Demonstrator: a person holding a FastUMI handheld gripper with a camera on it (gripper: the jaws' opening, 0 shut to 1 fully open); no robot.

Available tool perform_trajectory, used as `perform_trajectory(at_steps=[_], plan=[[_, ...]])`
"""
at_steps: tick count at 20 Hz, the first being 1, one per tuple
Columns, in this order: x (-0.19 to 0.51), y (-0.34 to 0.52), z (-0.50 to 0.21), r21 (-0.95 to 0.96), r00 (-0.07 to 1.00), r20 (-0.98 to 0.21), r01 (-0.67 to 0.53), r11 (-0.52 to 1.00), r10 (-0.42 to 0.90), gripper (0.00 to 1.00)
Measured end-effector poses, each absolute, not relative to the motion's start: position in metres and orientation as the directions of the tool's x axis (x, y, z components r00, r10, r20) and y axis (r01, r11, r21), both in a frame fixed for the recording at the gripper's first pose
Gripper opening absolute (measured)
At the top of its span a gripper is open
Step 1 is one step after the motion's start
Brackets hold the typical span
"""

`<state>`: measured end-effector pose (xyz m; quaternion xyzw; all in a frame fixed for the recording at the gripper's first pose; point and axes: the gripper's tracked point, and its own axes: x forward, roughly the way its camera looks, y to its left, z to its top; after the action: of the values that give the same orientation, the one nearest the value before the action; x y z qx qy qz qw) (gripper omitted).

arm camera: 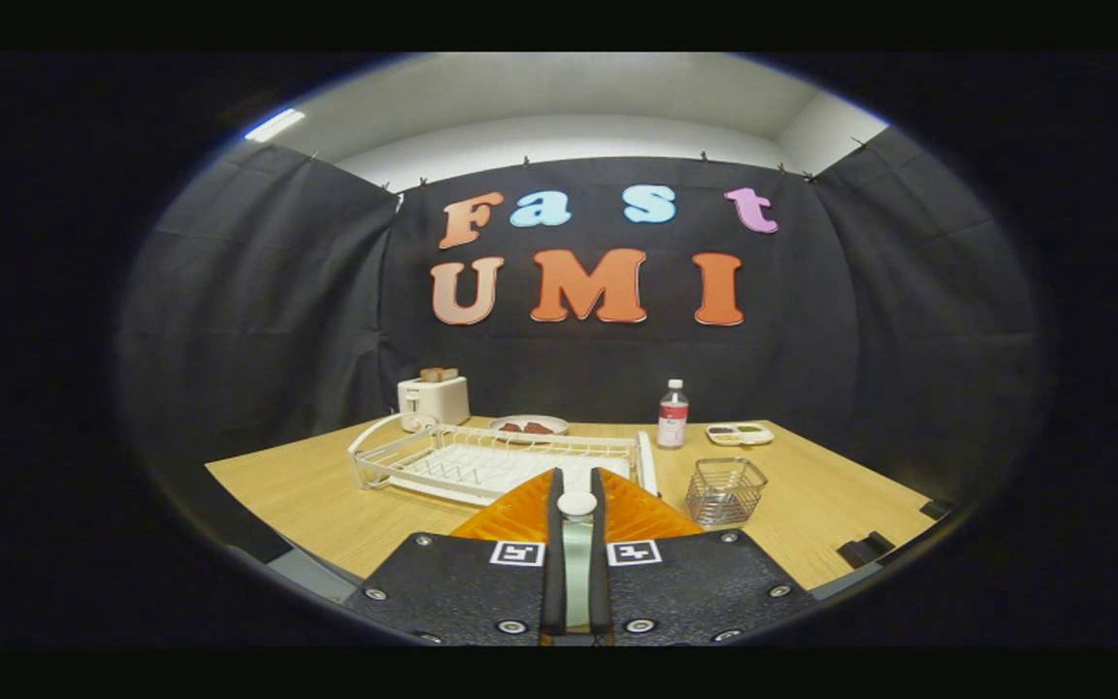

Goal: Take the plate from the dish rack, then take the spoon from the basket and place it into the plate.

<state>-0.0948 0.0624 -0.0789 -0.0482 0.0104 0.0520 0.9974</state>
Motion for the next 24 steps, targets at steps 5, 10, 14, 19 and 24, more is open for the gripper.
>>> perform_trajectory(at_steps=[5,10,14,19,24], plan=[[-0.08,0.07,-0.107,-0.1,0.991,-0.071,-0.121,0.988,0.114,0.09],[-0.07,0.077,-0.124,-0.113,0.987,-0.107,-0.132,0.985,0.12,0.09],[-0.066,0.082,-0.139,-0.124,0.982,-0.144,-0.141,0.982,0.123,0.11],[-0.064,0.081,-0.149,-0.119,0.973,-0.198,-0.141,0.983,0.116,0.25],[-0.056,0.054,-0.142,-0.084,0.977,-0.206,-0.083,0.993,0.064,0.87]])
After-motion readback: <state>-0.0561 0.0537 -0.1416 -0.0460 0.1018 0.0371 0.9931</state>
